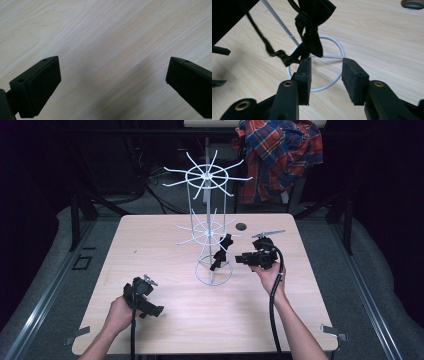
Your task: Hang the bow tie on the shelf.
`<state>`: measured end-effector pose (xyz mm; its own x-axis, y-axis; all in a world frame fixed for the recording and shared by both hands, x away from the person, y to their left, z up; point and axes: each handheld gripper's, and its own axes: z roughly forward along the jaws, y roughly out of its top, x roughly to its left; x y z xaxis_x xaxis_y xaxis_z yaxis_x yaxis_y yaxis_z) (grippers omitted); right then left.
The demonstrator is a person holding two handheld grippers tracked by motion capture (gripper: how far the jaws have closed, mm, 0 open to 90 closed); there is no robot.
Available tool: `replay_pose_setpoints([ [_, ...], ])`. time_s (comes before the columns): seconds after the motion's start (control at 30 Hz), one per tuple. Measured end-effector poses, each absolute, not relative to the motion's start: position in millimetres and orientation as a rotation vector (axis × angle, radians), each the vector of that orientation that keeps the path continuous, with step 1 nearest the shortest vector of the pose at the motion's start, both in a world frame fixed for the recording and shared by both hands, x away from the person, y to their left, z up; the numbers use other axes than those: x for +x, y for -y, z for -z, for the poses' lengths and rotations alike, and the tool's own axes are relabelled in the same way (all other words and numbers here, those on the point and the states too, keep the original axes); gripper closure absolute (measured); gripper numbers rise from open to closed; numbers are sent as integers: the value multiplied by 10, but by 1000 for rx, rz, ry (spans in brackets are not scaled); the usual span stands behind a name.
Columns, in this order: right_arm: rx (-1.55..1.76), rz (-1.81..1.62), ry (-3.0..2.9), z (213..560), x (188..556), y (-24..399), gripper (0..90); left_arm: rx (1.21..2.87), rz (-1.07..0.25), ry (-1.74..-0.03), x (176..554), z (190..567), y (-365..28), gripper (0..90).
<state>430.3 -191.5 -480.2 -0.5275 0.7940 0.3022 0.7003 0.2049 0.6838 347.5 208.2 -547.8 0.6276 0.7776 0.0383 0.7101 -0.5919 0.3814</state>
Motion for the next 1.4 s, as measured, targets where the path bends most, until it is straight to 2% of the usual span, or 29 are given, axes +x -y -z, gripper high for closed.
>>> replay_pose_setpoints([
  [0.23,1442,-1175,-2352,4595,4191,2069,531,2528,-288,-1192,3474,5473,-2073,0],
  [0.67,1332,-1073,-2392,4236,3754,2358,254,2525,-295,-1203,3474,5484,-2072,0],
  [0.77,1308,-1037,-2413,4217,3626,2434,226,2530,-292,-1201,3467,5476,-2072,0],
  [0.87,1299,-1000,-2442,4263,3435,2570,178,2527,-286,-1205,3465,5478,-2077,0],
  [1.07,1325,-970,-2452,4397,3205,2745,150,2530,-295,-1207,3464,5484,-2064,0],
  [1.4,1392,-846,-2532,4926,2924,3001,134,2549,-290,-1240,3489,5521,-2105,0],
])
